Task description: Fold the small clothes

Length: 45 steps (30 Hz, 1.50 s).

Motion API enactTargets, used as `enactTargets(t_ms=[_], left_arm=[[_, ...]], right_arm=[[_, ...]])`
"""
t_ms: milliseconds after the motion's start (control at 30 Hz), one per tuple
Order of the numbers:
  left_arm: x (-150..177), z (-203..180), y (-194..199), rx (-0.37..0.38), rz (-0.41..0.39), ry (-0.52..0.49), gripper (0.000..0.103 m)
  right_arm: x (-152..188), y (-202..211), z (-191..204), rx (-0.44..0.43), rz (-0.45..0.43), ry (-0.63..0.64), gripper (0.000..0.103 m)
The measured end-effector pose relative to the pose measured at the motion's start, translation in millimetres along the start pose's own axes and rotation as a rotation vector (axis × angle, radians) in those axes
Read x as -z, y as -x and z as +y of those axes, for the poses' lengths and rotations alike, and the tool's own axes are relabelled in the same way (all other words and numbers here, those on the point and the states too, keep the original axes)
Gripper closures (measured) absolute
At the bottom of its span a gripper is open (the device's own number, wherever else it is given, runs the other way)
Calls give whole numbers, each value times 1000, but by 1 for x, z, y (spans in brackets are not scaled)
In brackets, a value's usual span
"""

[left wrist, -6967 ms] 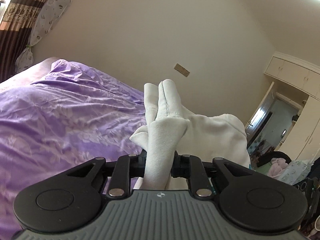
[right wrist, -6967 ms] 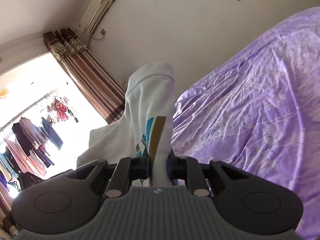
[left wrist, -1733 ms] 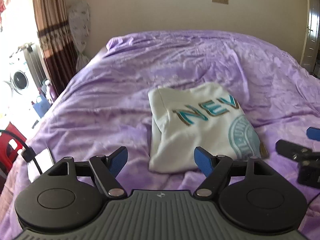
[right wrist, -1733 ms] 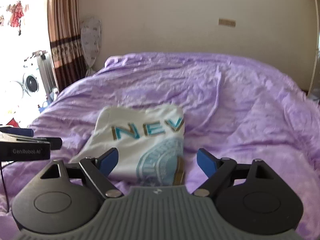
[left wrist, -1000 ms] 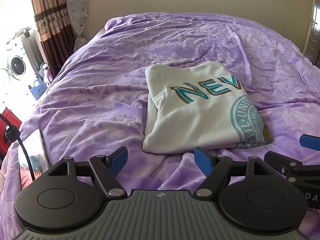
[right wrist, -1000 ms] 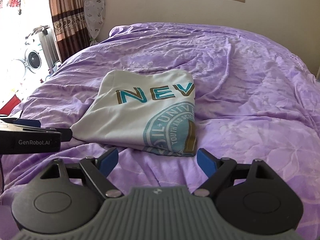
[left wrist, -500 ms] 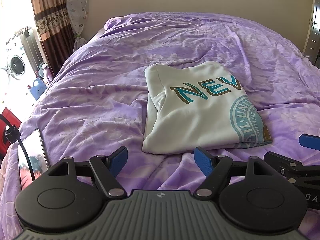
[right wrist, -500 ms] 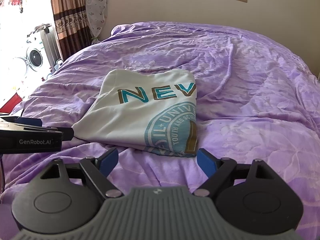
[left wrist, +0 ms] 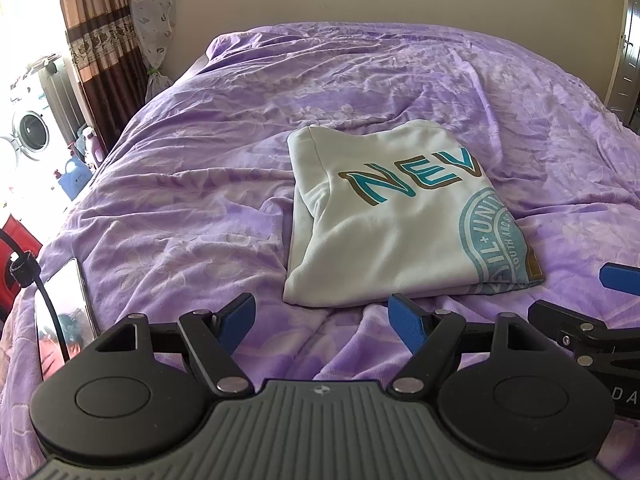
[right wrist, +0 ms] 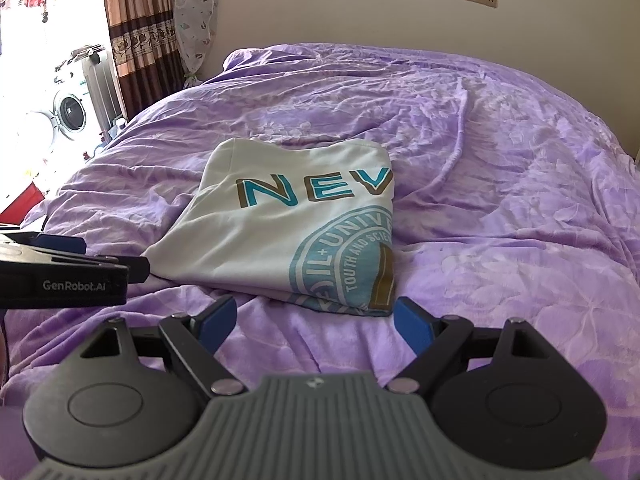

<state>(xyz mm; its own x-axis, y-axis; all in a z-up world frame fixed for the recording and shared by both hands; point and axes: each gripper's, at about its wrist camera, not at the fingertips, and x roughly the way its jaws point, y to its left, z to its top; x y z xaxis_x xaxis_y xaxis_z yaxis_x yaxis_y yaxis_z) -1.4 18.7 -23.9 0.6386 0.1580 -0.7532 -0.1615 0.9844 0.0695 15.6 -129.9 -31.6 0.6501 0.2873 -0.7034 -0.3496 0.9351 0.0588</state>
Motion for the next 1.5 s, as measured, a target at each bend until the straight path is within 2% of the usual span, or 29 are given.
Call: enactTargets(t_ms=[1500], left_arm=[[2, -1, -1, 11, 1, -15, 14]], right_arm=[[0, 0, 0, -1, -2, 7, 21]])
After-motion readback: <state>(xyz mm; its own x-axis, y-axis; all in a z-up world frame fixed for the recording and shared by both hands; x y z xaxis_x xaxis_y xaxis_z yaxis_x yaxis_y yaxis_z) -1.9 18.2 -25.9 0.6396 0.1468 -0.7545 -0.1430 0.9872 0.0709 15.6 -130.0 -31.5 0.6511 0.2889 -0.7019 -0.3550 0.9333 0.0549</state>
